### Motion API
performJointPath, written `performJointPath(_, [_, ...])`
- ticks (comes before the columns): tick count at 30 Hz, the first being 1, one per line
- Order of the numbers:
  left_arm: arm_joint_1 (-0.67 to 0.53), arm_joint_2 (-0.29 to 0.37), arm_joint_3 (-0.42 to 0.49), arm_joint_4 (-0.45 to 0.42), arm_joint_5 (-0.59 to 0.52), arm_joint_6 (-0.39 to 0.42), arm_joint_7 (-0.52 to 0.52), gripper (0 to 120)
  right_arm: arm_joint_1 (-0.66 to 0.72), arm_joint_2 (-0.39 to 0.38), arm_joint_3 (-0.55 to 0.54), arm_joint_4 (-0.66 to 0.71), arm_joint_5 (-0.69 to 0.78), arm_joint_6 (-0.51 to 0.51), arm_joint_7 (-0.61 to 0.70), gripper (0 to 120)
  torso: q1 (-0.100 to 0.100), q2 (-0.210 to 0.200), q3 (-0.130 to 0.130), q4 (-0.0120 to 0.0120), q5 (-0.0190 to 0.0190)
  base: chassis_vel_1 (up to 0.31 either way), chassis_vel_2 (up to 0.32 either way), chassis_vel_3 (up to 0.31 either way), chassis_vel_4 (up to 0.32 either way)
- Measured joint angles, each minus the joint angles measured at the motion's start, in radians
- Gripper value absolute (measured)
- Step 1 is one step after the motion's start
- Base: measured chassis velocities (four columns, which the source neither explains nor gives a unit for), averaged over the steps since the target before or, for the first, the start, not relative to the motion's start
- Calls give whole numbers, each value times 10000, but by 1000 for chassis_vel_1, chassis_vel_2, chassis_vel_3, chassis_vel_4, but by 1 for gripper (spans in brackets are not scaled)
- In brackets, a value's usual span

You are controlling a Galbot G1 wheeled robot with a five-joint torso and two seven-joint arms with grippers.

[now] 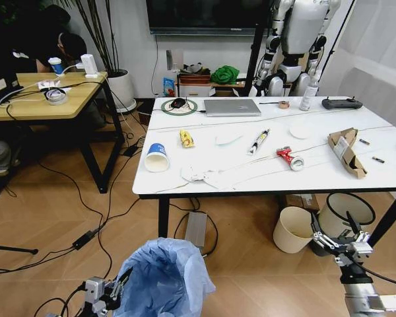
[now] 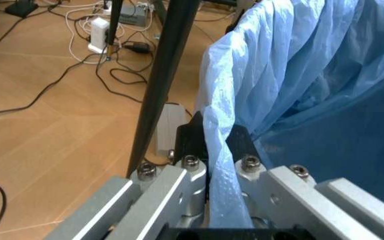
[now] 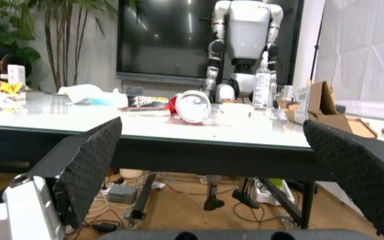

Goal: Pick up the trash bin and place the trash from the table into it.

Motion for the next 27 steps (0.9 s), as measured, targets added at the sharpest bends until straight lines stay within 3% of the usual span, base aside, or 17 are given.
performJointPath(27, [-30, -59, 134, 66, 84, 0, -48, 0, -64, -36, -15, 119, 94, -12, -20, 100, 591, 1340, 746, 0, 0, 0, 0, 0, 0])
